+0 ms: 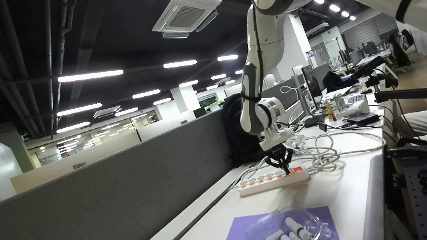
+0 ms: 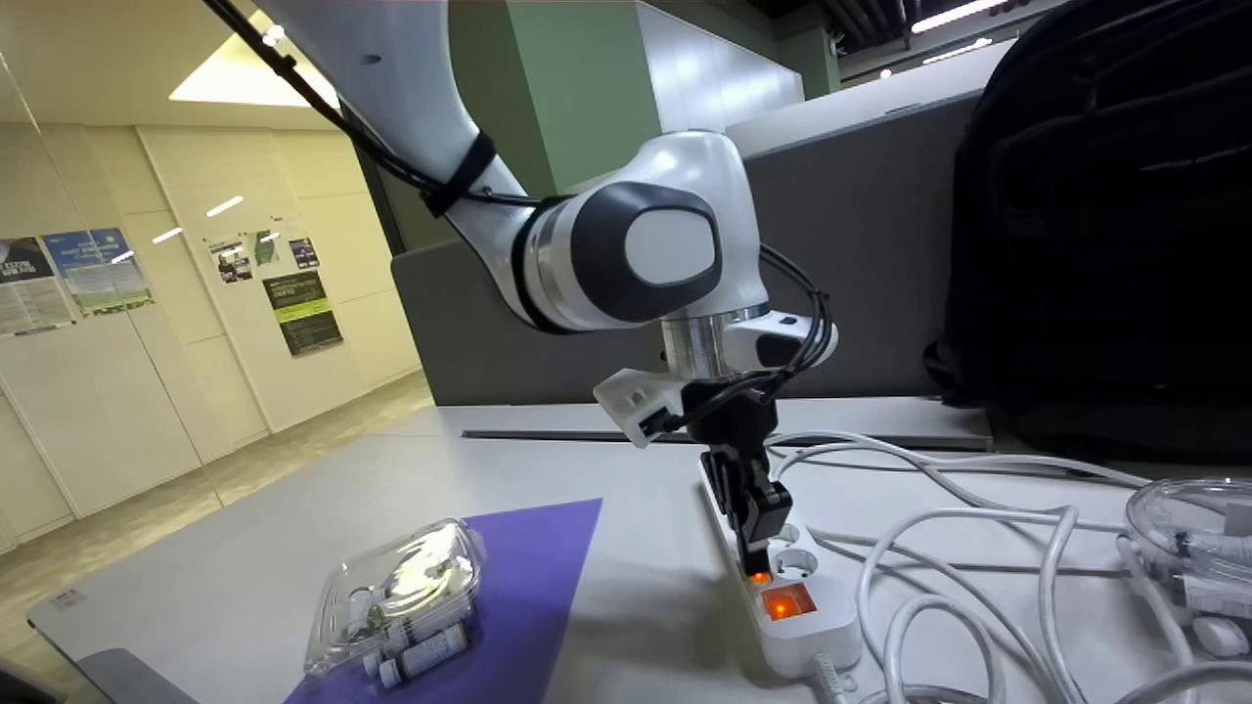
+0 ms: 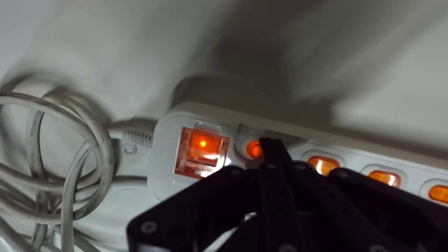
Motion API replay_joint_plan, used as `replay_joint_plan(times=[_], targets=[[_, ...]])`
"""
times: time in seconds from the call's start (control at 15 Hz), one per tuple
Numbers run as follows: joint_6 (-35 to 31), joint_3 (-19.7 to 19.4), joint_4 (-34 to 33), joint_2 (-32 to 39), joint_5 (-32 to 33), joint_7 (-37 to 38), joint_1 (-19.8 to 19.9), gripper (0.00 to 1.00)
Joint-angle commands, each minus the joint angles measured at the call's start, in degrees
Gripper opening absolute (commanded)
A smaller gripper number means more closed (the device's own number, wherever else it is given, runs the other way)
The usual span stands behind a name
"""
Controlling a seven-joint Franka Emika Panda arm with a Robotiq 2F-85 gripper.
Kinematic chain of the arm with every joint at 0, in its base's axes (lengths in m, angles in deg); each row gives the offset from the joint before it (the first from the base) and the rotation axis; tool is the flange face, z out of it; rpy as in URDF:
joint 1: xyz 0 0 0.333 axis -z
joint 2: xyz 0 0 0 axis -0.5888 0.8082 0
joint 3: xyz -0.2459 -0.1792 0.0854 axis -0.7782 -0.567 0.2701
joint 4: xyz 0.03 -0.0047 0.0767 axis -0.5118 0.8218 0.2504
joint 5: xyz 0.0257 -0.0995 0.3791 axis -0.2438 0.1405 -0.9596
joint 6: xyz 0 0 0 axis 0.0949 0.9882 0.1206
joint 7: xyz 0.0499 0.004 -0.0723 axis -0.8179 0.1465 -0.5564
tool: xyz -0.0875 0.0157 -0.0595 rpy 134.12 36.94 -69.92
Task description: Turn on the second switch from the right
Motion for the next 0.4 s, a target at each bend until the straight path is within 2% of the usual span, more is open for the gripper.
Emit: replay_joint_plan(times=[0.0,0.2,0.27,0.33], targets=[[3.3,-1.0,-5.3,4.8,2.0,3.8,-1.4,0.00],[5.0,-0.1,-4.2,2.1,1.2,3.0,-1.2,0.00],[4.7,0.0,-3.2,0.9,1.2,3.0,-1.6,0.19],[4.4,0.1,-2.3,-0.3,1.3,3.0,-1.9,0.19]])
